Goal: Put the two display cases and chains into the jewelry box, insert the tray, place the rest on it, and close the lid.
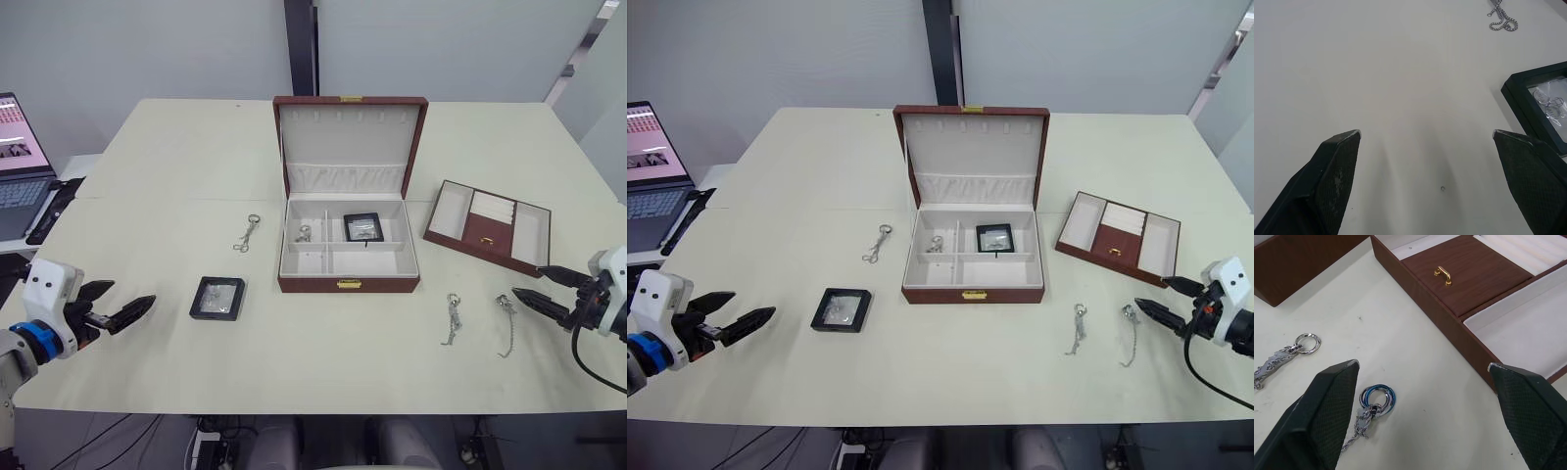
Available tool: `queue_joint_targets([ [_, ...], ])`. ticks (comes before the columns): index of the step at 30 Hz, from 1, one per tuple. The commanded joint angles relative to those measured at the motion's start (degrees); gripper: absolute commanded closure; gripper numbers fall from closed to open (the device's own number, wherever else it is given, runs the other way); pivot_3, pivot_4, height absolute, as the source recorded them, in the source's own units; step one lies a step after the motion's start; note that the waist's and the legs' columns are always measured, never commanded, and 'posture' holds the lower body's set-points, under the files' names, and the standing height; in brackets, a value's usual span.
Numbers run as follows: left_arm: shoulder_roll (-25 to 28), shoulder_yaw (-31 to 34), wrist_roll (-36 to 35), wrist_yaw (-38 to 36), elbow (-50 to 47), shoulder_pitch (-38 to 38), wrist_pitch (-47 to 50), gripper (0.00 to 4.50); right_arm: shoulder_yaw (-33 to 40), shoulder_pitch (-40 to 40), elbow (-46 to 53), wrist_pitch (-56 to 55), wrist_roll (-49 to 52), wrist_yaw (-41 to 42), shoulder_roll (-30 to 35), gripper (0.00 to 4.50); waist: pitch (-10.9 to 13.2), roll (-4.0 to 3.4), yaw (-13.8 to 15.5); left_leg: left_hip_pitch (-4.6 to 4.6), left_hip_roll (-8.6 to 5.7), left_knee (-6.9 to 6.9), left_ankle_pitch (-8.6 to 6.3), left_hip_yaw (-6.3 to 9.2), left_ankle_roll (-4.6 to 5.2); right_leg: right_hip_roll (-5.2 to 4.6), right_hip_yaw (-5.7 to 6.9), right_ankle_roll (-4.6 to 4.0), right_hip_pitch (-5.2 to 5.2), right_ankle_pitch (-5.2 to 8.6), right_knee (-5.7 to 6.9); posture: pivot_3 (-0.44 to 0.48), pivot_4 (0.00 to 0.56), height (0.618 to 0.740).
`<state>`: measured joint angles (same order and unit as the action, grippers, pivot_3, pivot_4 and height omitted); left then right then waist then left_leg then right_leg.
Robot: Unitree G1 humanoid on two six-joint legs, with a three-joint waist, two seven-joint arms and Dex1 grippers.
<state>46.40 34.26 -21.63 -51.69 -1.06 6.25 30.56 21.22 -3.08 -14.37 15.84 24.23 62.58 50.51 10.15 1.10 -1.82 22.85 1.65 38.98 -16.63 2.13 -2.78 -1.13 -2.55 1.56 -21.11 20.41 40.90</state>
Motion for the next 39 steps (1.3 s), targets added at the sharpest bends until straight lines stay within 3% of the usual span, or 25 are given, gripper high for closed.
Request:
queue_joint_targets([
  [1,1.6,1.1,-0.6,0.3,-0.8,0.2,-0.8,0.02,1.8,0.1,0.3,-0.5,0.4,0.6,1.5,0.00,0.0,0.00,0.0,0.00,0.00,0.00,0.00,0.00,0.00,0.00,0.00,0.00,0.00,0.00,0.00,0.000,0.150,0.740],
  [14,1.8,-0.6,-0.7,-0.2,-2.3,1.0,-0.3,0.02,2.2,0.0,-0.8,-1.1,0.0,1.2,1.9,0.00,0.0,0.00,0.0,-0.01,0.00,-0.01,0.00,0.00,0.00,0.00,-0.01,0.00,0.00,0.00,0.00,0.000,0.150,0.740],
  [18,4.3,-3.6,-0.4,-4.1,-3.3,0.8,-1.7,0.02,2.6,0.0,2.4,0.2,1.9,2.7,2.3,0.00,0.0,0.00,0.0,-0.01,0.00,-0.01,0.00,0.00,0.00,0.00,0.00,0.00,0.00,0.00,0.00,0.000,0.150,0.740],
  [25,13.1,-11.7,0.2,-14.8,-2.5,-4.0,-6.1,0.02,2.3,-1.2,21.8,10.6,11.7,5.1,4.3,0.00,0.0,-0.05,0.0,-0.01,0.02,-0.04,0.00,0.02,0.00,0.04,0.02,0.00,-0.01,0.00,0.00,0.000,0.150,0.740],
  [31,17.2,-18.0,0.3,-21.5,-2.7,-8.7,-8.5,0.02,-0.4,-3.4,34.4,16.3,17.6,4.3,4.8,0.00,0.0,-0.06,0.0,0.02,0.00,-0.05,0.00,0.03,0.00,0.06,0.04,0.00,-0.01,0.00,-0.03,0.000,0.150,0.740],
  [39,20.8,-27.0,3.1,-29.7,-2.5,-13.5,-13.7,0.02,-6.1,-5.3,43.8,17.7,19.2,2.7,3.3,0.00,0.1,-0.04,0.0,0.05,-0.01,-0.05,0.00,0.04,0.01,0.10,0.06,0.00,-0.04,0.00,-0.04,0.000,0.150,0.740],
])
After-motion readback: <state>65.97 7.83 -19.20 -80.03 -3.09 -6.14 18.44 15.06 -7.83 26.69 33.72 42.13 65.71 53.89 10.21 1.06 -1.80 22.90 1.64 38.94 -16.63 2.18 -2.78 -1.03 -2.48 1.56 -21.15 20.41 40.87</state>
